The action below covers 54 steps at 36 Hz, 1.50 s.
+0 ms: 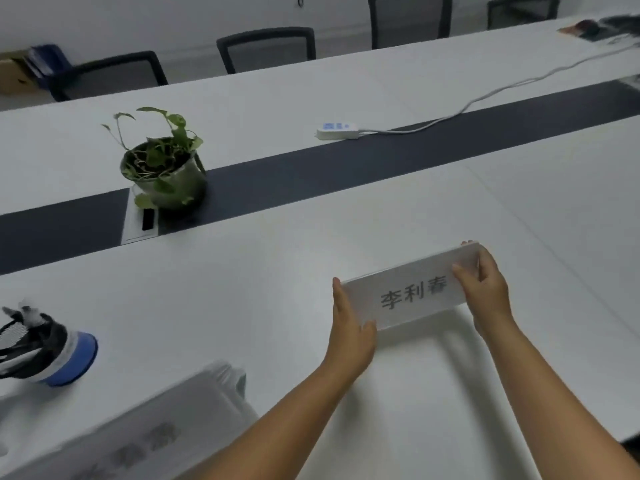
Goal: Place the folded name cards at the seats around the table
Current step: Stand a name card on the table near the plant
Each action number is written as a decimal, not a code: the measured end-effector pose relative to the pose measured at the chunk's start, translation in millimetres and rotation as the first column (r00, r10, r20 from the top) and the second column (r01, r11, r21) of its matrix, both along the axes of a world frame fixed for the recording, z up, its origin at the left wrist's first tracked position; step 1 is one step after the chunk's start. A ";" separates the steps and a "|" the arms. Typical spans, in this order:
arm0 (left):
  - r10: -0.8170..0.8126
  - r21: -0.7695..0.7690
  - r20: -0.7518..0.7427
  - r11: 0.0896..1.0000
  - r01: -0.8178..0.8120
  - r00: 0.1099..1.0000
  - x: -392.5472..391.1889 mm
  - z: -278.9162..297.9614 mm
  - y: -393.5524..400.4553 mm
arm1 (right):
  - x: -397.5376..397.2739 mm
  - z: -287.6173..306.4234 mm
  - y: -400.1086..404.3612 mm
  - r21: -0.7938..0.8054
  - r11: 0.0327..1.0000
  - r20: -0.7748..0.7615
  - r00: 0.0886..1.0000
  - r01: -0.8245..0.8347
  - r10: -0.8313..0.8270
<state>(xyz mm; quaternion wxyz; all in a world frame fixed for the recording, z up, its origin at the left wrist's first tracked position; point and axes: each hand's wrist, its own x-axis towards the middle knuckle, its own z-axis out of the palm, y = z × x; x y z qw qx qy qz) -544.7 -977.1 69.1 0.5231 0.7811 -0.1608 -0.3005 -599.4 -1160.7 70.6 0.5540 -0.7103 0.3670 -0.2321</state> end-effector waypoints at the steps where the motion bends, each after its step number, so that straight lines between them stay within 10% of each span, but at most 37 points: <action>1: -0.004 0.013 -0.019 1.000 0.004 1.000 0.7 -9.3 -10.4 | -1.3 -10.4 -11.5 0.009 1.000 -0.040 0.999 -0.016 0.016; 15: 0.128 0.117 0.074 0.984 -0.137 0.989 40.0 -75.2 -54.6 | 39.2 -74.3 -67.2 0.101 0.992 -0.109 0.991 -0.072 0.083; 30: 0.289 0.155 0.302 0.925 -0.346 0.908 64.3 -101.3 -52.6 | 23.7 -113.4 -48.8 -0.332 0.938 -0.192 0.967 0.095 -0.166; 54: 0.118 0.184 0.418 0.960 -0.211 0.901 53.9 -115.3 -40.3 | 28.3 -127.5 -57.5 -0.339 0.940 -0.320 0.937 0.023 -0.138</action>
